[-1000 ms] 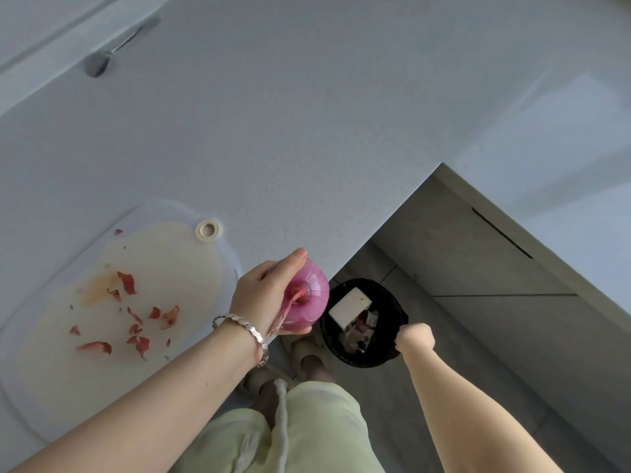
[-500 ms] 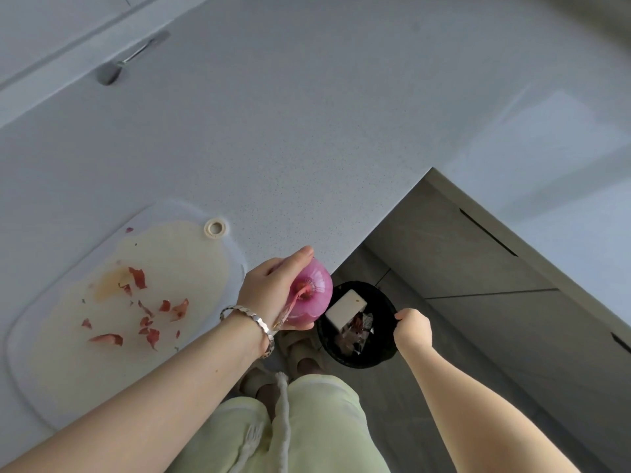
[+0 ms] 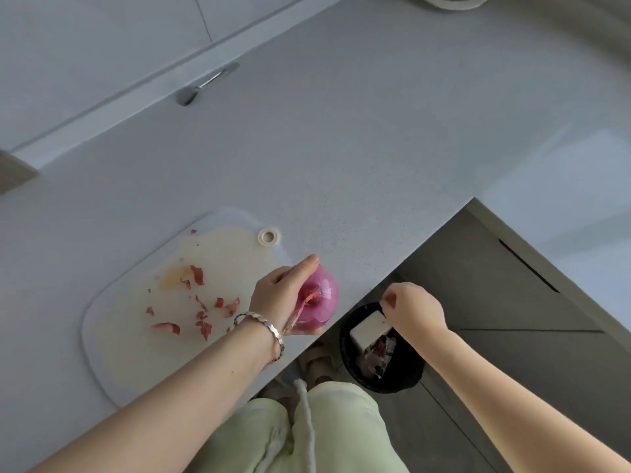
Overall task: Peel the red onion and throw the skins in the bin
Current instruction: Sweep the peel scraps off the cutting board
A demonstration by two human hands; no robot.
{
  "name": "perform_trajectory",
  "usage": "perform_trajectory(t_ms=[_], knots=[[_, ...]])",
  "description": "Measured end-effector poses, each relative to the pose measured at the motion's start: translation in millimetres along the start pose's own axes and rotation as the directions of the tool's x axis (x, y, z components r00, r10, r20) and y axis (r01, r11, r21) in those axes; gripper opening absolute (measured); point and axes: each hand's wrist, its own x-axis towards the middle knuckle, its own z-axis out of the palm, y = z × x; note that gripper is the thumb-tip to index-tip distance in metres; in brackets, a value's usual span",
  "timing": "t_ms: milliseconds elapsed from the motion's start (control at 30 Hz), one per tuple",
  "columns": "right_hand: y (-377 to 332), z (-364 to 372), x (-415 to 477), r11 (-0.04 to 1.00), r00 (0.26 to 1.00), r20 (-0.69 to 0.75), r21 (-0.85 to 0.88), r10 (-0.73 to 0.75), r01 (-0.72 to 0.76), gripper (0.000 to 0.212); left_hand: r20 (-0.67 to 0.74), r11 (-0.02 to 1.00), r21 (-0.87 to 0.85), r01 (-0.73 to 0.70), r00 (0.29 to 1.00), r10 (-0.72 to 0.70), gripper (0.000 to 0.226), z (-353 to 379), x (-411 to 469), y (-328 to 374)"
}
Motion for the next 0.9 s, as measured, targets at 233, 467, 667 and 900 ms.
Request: perform_trajectory(t_ms=[233,467,667,900], knots=[[-121.0,-32.9,15.3,0.839,0.855,-0.101,0.160,-0.509,0.519,0.032,-0.224,0.979,-0.177,-0.106,0.972,0.065,0.071,-80.3,-1.6,-6.0],[-228.2,25.7,44.0,0.646,0.644,0.100,-0.023,-0.758,0.763,0.058,-0.331,0.883,-0.327,-0.335,0.916,0.225,0.053,-157.1,-32.0,-35.2],[-254.6,69.8,62.3,0.587,0.628,0.200,-0.229,-0.752,0.776,0.062,-0.433,0.867,-0.427,-0.256,0.900,0.053,0.056,-179.9,-45.8,-57.7],[-204.1,60.3,24.8,0.331,0.316,0.315,-0.008,-0.895,0.944,0.064,-0.386,0.840,-0.445,-0.310,0.913,0.132,0.054,-195.8,-45.6,-62.3]])
